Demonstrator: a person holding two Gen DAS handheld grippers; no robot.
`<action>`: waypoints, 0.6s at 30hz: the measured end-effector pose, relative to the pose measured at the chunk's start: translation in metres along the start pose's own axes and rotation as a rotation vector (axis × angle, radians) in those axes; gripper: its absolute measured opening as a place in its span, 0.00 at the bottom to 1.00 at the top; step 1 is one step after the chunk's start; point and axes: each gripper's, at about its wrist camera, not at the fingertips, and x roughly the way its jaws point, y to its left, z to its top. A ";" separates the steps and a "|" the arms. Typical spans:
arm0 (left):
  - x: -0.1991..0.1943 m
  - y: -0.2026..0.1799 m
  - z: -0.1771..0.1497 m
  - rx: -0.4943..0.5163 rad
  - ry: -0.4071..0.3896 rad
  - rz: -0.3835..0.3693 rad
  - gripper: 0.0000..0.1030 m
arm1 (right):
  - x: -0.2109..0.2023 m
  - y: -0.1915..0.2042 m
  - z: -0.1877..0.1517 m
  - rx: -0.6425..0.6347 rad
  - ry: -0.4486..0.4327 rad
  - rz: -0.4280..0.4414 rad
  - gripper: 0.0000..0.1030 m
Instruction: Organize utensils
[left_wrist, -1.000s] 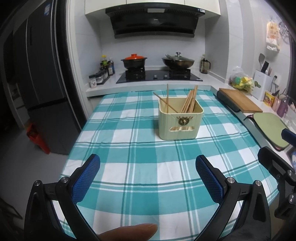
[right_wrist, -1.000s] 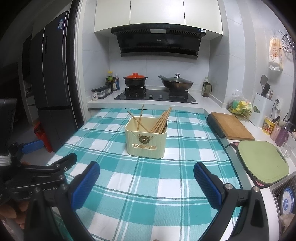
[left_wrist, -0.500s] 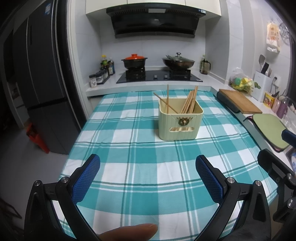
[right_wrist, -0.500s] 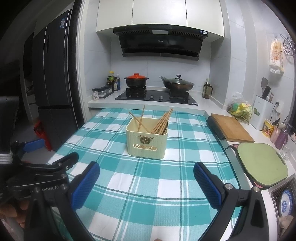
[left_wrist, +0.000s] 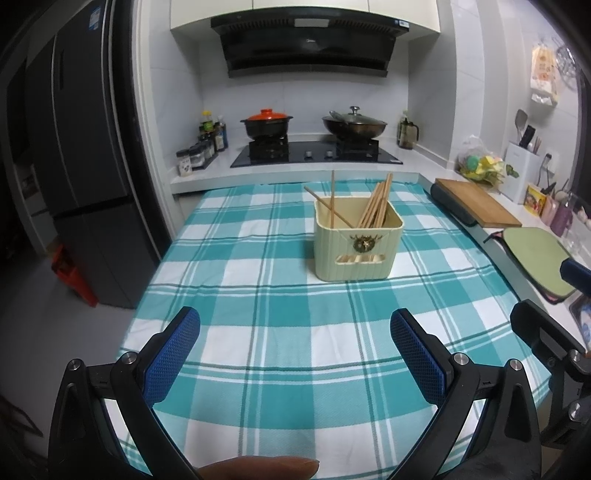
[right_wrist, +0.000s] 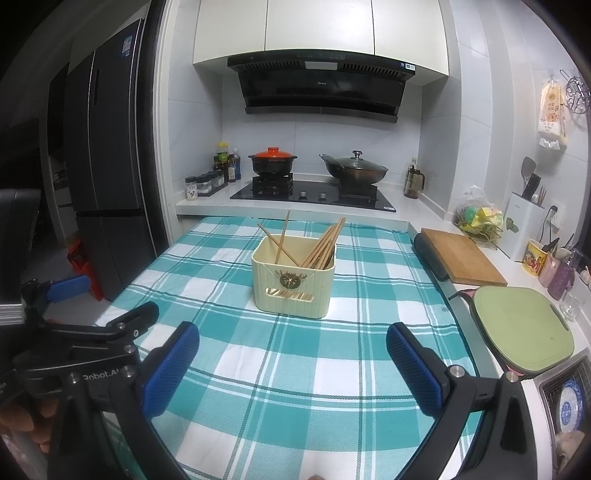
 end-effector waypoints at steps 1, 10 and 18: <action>-0.001 0.000 0.000 0.000 0.000 -0.001 1.00 | 0.000 0.000 0.000 0.000 0.000 0.001 1.00; -0.002 -0.002 0.000 -0.005 0.004 -0.005 1.00 | 0.000 0.000 -0.001 -0.005 -0.005 -0.002 1.00; -0.001 -0.002 -0.001 -0.003 0.005 -0.005 1.00 | 0.000 -0.002 -0.004 -0.005 -0.002 -0.002 1.00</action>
